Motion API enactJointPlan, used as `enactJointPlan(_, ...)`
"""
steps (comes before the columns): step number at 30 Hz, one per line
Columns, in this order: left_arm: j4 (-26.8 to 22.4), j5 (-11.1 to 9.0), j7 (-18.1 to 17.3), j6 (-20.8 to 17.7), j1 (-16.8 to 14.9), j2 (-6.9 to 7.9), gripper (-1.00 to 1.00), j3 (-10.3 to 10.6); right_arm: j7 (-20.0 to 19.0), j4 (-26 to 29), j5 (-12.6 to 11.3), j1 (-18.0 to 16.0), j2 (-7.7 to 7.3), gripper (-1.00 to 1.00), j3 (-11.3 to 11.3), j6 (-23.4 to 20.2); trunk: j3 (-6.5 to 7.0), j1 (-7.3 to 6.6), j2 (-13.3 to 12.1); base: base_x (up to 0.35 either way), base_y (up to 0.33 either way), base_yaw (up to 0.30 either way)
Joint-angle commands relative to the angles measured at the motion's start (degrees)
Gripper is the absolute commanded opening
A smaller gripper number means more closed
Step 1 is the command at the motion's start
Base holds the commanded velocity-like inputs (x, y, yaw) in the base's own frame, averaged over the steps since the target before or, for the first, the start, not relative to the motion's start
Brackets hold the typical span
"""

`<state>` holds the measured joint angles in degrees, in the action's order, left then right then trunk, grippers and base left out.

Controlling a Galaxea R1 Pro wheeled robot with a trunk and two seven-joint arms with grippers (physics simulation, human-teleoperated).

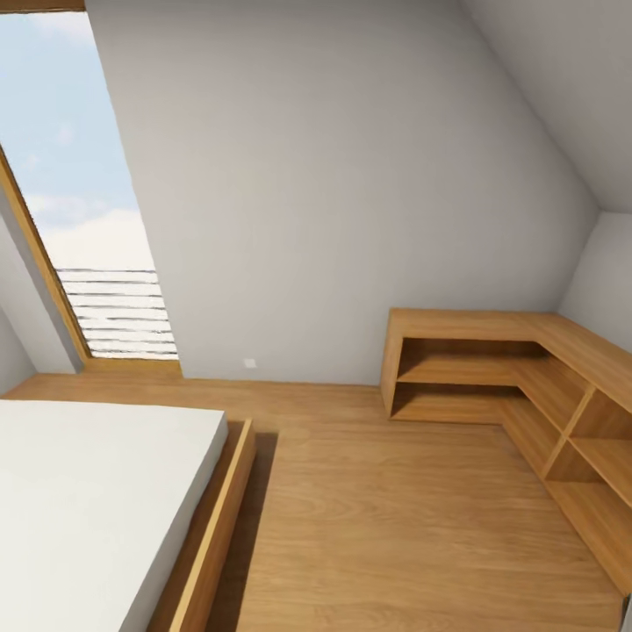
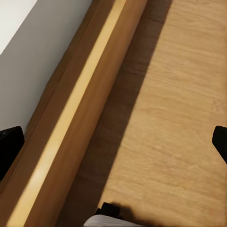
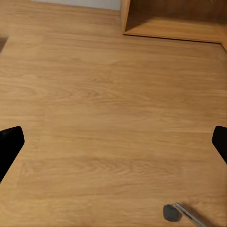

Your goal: In the bedroom, organize the workspace by keeping the computer under the desk, ensuring the monitor is on the desk, placing the keyboard on the desk next to the monitor, placing the mouse on the desk next to the keyboard, moving the folder from the swivel chair onto the desk next to the mouse, stacking the notebook on top of the folder with the pen on top of the notebook, and positioning the swivel chair next to the desk.

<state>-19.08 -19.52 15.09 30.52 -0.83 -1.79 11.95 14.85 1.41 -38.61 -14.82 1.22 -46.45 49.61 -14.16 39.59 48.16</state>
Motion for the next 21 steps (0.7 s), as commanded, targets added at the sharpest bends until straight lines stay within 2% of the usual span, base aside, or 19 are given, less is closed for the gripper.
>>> enactJointPlan(1,0.3,-0.2,0.5,0.2,-0.1,0.03,1.0,0.5,0.5,0.0,0.0,0.0,0.01,1.0,-0.5,0.0,-0.07,0.04,0.0,0.322,-0.072,0.0)
enactJointPlan(21,1.5,-0.2,0.4,0.2,-0.1,0.11,1.0,0.4,0.5,0.0,-0.1,0.0,0.05,1.0,-0.4,0.0,-0.07,0.04,0.0,0.323,-0.044,0.0)
